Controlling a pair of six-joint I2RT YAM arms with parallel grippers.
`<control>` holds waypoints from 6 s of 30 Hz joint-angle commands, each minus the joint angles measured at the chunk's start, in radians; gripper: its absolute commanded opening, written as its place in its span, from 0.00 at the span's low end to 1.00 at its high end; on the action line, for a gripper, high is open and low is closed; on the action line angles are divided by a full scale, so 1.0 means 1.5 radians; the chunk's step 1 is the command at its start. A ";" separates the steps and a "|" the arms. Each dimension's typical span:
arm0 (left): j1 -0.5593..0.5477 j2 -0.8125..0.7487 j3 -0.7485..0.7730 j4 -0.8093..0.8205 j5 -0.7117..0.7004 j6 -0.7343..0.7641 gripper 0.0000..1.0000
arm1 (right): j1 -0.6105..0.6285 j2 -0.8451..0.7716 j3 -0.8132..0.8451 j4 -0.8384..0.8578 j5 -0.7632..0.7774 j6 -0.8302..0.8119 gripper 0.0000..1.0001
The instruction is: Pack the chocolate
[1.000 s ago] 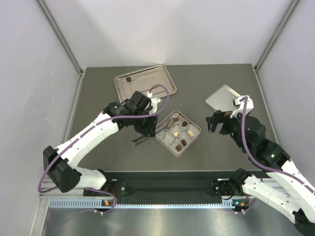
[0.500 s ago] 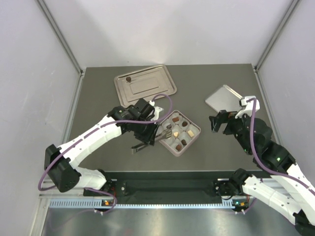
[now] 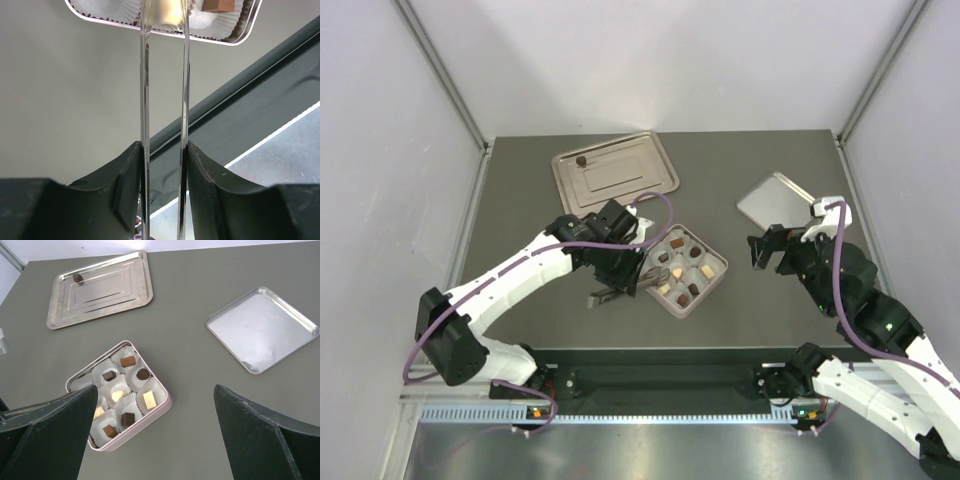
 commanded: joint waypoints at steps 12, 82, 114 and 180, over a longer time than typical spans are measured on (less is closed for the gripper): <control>-0.005 0.001 0.117 0.029 -0.088 -0.020 0.45 | -0.007 -0.014 0.029 -0.001 0.014 0.004 1.00; 0.381 0.497 0.490 0.195 -0.275 0.036 0.40 | -0.007 0.035 -0.040 0.113 -0.006 -0.045 1.00; 0.129 0.106 0.196 -0.010 -0.095 0.059 0.36 | -0.008 0.022 -0.025 0.075 0.025 -0.045 1.00; 0.071 -0.015 0.200 -0.034 -0.168 -0.007 0.46 | -0.007 0.002 0.011 0.032 0.010 -0.013 1.00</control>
